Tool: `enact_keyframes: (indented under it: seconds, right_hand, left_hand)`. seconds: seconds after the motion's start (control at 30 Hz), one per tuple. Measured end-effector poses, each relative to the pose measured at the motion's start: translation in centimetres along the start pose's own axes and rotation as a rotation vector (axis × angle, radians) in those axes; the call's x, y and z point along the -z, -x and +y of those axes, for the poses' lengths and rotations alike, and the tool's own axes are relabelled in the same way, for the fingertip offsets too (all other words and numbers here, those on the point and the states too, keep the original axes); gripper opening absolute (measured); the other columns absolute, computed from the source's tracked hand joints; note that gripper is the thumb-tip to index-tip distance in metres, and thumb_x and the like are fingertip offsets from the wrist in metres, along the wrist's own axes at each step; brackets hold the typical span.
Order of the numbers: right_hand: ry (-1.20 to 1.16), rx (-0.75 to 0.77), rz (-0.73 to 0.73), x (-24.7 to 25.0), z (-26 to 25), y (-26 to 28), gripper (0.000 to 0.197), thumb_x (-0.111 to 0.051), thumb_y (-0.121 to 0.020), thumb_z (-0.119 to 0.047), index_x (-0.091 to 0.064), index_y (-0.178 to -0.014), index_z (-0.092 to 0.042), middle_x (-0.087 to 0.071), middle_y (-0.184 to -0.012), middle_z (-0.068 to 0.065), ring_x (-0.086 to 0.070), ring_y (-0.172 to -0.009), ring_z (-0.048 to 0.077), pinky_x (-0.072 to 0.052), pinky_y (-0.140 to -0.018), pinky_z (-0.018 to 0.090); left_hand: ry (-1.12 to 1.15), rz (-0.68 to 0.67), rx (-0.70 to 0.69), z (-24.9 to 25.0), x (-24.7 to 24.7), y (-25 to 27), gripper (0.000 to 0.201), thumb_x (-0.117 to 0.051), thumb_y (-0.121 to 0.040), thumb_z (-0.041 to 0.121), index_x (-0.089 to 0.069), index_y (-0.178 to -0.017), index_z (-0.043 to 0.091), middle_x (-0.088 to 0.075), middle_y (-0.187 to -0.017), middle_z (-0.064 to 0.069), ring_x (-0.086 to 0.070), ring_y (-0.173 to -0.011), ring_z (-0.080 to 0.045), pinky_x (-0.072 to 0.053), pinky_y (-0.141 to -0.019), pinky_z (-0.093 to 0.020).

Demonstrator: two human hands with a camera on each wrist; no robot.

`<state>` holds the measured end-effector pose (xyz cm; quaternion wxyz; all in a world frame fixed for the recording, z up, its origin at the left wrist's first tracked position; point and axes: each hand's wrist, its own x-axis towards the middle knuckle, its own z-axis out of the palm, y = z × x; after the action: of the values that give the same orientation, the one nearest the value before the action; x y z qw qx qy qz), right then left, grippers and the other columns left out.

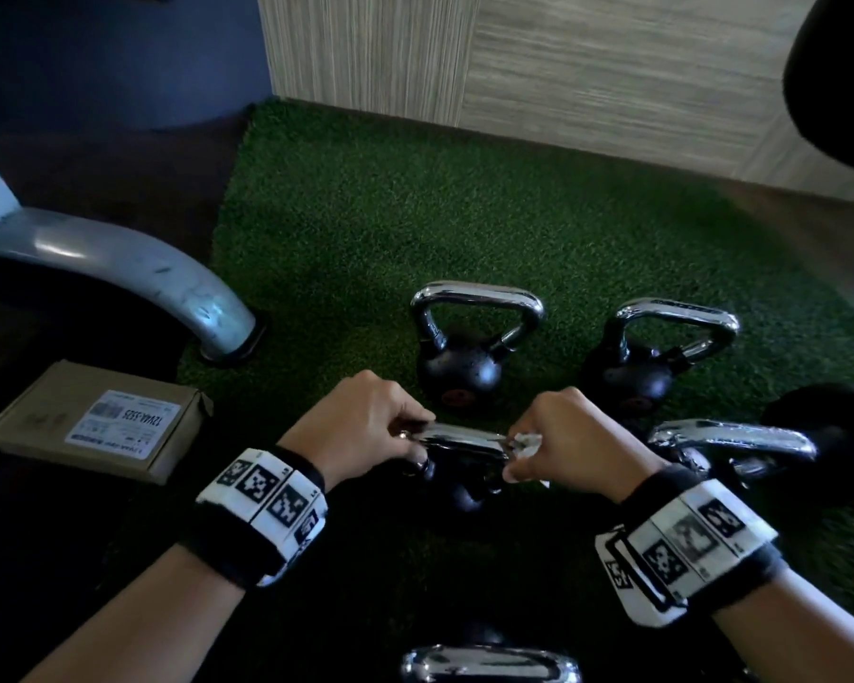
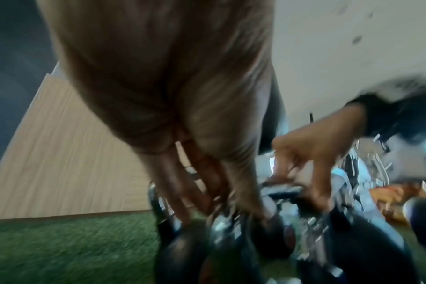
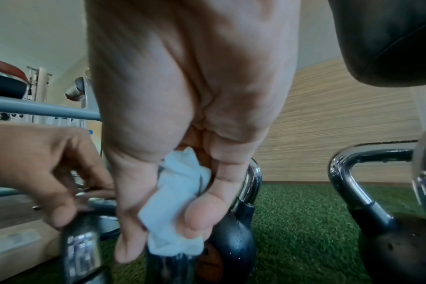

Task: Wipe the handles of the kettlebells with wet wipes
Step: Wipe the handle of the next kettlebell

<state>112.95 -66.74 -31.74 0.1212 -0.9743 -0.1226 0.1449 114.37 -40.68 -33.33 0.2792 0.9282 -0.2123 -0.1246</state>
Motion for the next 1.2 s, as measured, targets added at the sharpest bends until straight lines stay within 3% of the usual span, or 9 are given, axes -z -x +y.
enact_keyframes:
  seconds: [0.13, 0.33, 0.5, 0.57, 0.67, 0.77, 0.9, 1.1, 1.2]
  right_hand:
    - [-0.028, -0.047, 0.041, -0.8, 0.6, 0.1, 0.027, -0.089, -0.061, -0.045, -0.076, -0.076, -0.025, -0.055, -0.054, -0.010, -0.060, -0.061, 0.006, -0.042, -0.053, 0.021]
    - [-0.061, -0.056, -0.004, -0.2, 0.5, -0.5, 0.036, -0.092, -0.059, -0.043, -0.081, -0.088, -0.025, -0.067, -0.072, -0.006, -0.068, -0.075, 0.012, -0.058, -0.067, 0.030]
    - [-0.139, -0.032, -0.127, 1.6, 1.2, -0.9, 0.039, -0.094, -0.060, -0.032, -0.082, -0.097, -0.028, -0.075, -0.086, -0.010, -0.069, -0.085, 0.003, -0.058, -0.079, 0.025]
    - [-0.290, -0.038, -0.103, 2.3, 2.1, -1.2, 0.040, -0.093, -0.062, -0.026, -0.082, -0.100, -0.029, -0.074, -0.081, -0.013, -0.065, -0.077, -0.004, -0.054, -0.074, 0.019]
    - [-0.660, -0.043, -0.070, 3.1, 3.0, -2.1, 0.033, -0.088, -0.071, -0.014, -0.081, -0.102, -0.023, -0.078, -0.083, -0.010, -0.069, -0.078, 0.001, -0.056, -0.080, 0.029]
    - [-0.770, -0.093, 0.088, 4.3, 3.4, -3.6, 0.027, -0.084, -0.079, -0.012, -0.082, -0.103, -0.023, -0.081, -0.093, -0.006, -0.076, -0.094, 0.014, -0.059, -0.085, 0.035]
    - [-0.702, -0.144, 0.335, 5.9, 3.9, -5.6, 0.024, -0.079, -0.083, -0.021, -0.081, -0.101, -0.037, -0.079, -0.092, -0.013, -0.074, -0.083, 0.008, -0.058, -0.075, 0.033]
    - [-0.674, -0.110, 0.513, 6.3, 3.6, -7.5, 0.020, -0.080, -0.085, -0.020, -0.080, -0.093, -0.038, -0.078, -0.087, -0.013, -0.074, -0.080, 0.007, -0.060, -0.075, 0.031]
    - [-0.648, -0.091, 0.639, 5.6, 3.5, -8.5, 0.021, -0.080, -0.085, -0.013, -0.080, -0.094, -0.032, -0.076, -0.094, -0.013, -0.074, -0.086, 0.009, -0.062, -0.080, 0.039]
  left_hand:
    - [0.047, -0.043, -0.030, -0.8, 0.3, -0.5, 0.046, -0.088, -0.074, 0.047, -0.077, -0.117, 0.036, -0.077, -0.110, 0.017, -0.066, -0.100, 0.007, -0.040, -0.085, -0.001]
    - [0.102, -0.025, 0.009, -0.9, 0.3, -0.3, 0.041, -0.090, -0.070, 0.049, -0.079, -0.108, 0.042, -0.077, -0.094, 0.024, -0.068, -0.087, 0.009, -0.053, -0.085, -0.016]
    - [0.161, -0.140, 0.028, -1.7, 1.0, -0.6, 0.043, -0.087, -0.070, 0.057, -0.079, -0.109, 0.041, -0.076, -0.100, 0.029, -0.067, -0.095, 0.015, -0.050, -0.092, -0.010]
    - [0.331, -0.161, 0.090, -2.5, 1.5, -1.5, 0.037, -0.083, -0.077, 0.053, -0.081, -0.108, 0.033, -0.079, -0.098, 0.019, -0.073, -0.096, 0.003, -0.054, -0.093, -0.018]
    - [0.405, -0.073, 0.175, -4.3, 1.6, -3.3, 0.016, -0.077, -0.089, 0.034, -0.080, -0.104, 0.028, -0.080, -0.089, 0.008, -0.077, -0.085, -0.010, -0.056, -0.084, -0.020]
    - [0.315, 0.010, 0.211, -6.6, 1.5, -5.6, 0.021, -0.081, -0.087, 0.031, -0.075, -0.106, 0.039, -0.078, -0.090, 0.019, -0.072, -0.084, 0.000, -0.053, -0.085, -0.021]
    - [0.501, 0.098, 0.236, -8.7, 0.6, -9.3, 0.046, -0.084, -0.082, 0.030, -0.067, -0.125, 0.037, -0.076, -0.109, 0.013, -0.074, -0.091, 0.000, -0.057, -0.092, -0.028]
    - [0.730, 0.154, 0.250, -8.8, -4.6, -12.7, 0.076, -0.086, -0.065, 0.045, -0.058, -0.135, 0.041, -0.065, -0.128, 0.021, -0.063, -0.120, 0.001, -0.052, -0.091, -0.018]
    - [0.691, 0.112, 0.179, -8.1, -6.6, -13.4, 0.077, -0.085, -0.068, 0.061, -0.053, -0.136, 0.044, -0.062, -0.130, 0.029, -0.054, -0.124, 0.012, -0.049, -0.100, -0.019]
